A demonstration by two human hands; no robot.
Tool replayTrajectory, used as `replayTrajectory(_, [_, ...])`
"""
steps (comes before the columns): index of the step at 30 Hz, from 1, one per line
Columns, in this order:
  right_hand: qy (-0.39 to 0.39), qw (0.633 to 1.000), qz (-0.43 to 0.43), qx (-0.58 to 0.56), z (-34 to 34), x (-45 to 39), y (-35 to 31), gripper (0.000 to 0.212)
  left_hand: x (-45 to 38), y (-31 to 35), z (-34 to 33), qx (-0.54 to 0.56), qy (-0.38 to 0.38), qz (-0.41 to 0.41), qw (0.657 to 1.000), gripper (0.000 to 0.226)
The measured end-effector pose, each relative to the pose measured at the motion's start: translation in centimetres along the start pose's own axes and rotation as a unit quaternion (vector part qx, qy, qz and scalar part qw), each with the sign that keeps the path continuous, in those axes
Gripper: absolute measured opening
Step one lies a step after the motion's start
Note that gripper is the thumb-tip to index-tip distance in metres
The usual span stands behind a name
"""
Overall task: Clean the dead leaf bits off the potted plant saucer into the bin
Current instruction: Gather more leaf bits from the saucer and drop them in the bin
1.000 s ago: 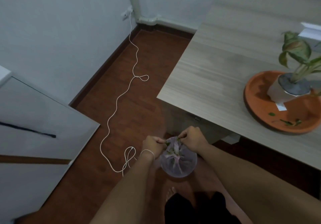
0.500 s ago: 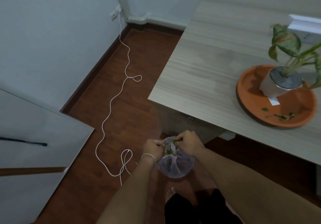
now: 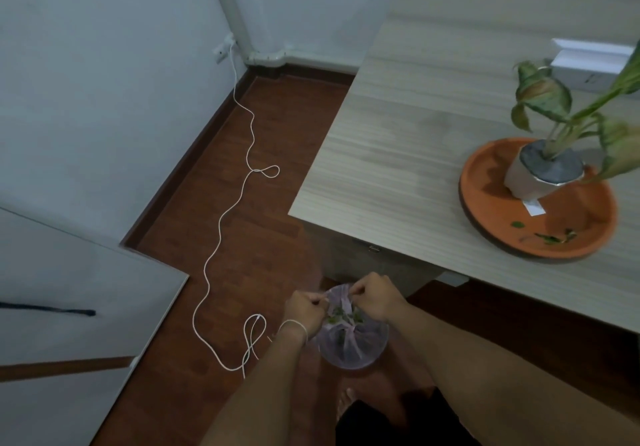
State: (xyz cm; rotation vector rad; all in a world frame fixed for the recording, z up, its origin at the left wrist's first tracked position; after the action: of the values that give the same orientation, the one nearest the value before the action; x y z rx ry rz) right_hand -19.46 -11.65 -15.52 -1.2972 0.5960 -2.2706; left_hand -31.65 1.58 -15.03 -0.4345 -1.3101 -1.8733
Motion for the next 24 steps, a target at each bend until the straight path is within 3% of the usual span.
replayTrajectory(4, [-0.007, 0.999, 0.033, -0.014, 0.9, 1.0, -0.5, 0.021, 1.5, 1.9, 0.3, -0.056, 0.025, -0.017, 0.998, 0.018])
replayTrajectory(10, [-0.004, 0.997, 0.081, -0.007, 4.2, 3.7, -1.0, 0.03, 2.1, 4.8, 1.4, -0.113, 0.1, -0.069, 0.986, 0.015])
replayTrajectory(14, [0.043, 0.992, 0.118, -0.006, 9.1, 6.4, 0.3, 0.028, 1.3, 9.4, 1.5, -0.137, 0.113, -0.119, 0.977, 0.013])
replayTrajectory(18, [0.116, 0.986, 0.113, -0.041, 15.3, 9.2, 4.1, 0.018, 0.8, 16.0, -1.6, -0.15, 0.079, -0.17, 0.971, 0.018])
replayTrajectory(24, [0.219, 0.975, 0.024, -0.009, 24.2, 13.2, 12.6, 0.02, 1.1, 26.0, -10.8, -0.179, -0.028, -0.244, 0.953, 0.032])
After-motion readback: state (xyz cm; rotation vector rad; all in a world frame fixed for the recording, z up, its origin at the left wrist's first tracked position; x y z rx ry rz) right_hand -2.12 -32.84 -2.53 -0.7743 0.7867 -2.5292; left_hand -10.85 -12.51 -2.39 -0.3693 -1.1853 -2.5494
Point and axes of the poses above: each hand's wrist, its own x-axis away from the middle knuckle, its own z-axis out of the back of the hand, y = z × x, the point moved 2 cm from there along -x, towards the middle knuckle, and after that the axes turned 9 degrees about -y, right-handed, at the moved point
